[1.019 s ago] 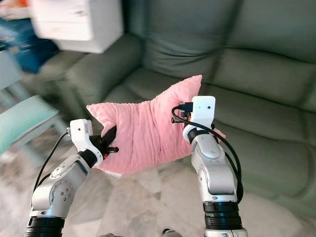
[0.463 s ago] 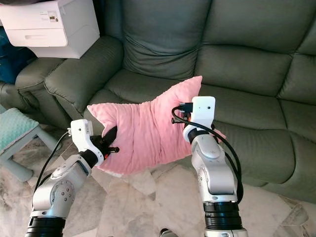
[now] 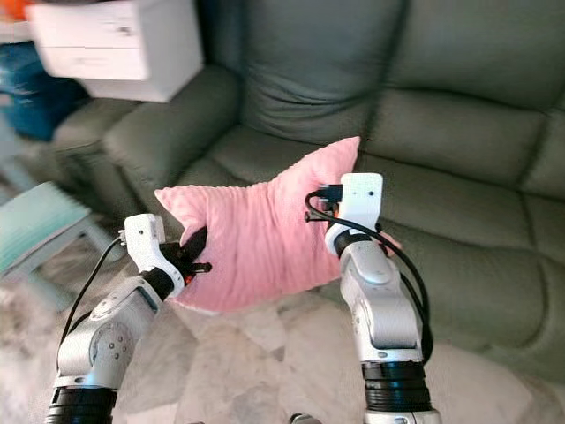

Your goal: Move the pillow to the sofa

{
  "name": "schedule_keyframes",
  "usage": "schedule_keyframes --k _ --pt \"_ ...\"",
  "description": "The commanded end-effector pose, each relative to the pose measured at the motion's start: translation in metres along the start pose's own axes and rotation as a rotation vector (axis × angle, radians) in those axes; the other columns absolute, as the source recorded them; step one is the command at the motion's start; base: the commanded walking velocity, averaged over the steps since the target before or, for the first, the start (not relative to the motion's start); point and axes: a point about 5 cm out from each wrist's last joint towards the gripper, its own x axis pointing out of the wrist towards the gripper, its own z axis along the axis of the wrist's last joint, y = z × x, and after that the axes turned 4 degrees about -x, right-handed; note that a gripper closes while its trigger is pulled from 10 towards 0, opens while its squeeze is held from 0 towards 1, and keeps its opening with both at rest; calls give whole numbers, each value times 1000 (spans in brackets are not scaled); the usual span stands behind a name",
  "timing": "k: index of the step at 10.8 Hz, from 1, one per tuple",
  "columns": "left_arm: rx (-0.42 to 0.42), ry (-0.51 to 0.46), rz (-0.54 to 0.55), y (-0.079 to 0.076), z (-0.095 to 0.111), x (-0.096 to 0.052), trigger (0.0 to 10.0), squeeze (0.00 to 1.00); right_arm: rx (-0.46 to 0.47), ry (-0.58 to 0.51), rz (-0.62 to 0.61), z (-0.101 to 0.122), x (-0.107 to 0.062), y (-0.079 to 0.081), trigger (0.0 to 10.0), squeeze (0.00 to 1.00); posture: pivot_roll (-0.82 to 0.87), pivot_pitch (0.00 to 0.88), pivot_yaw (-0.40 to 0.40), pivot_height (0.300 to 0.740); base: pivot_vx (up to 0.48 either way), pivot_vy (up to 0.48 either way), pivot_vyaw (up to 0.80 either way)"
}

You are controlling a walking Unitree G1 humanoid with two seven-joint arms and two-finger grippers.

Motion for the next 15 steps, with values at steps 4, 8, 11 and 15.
schedule_keyframes --k 4,8,11,15 --pt "11 7 -24 -5 0 2 10000 0 -3 -27 15 6 0 4 10000 0 -165 104 32 740 0 -336 0" --pt "16 12 -28 -5 0 2 10000 0 -11 -29 10 6 0 4 10000 0 -162 103 35 740 0 -360 0" --pt "19 12 -26 -5 0 2 10000 0 -13 -27 11 6 0 4 10000 0 -161 103 33 740 0 -364 0" --pt "19 10 -26 -5 1 3 10000 0 -21 -27 12 6 1 4 10000 0 -162 96 33 740 0 -269 0"
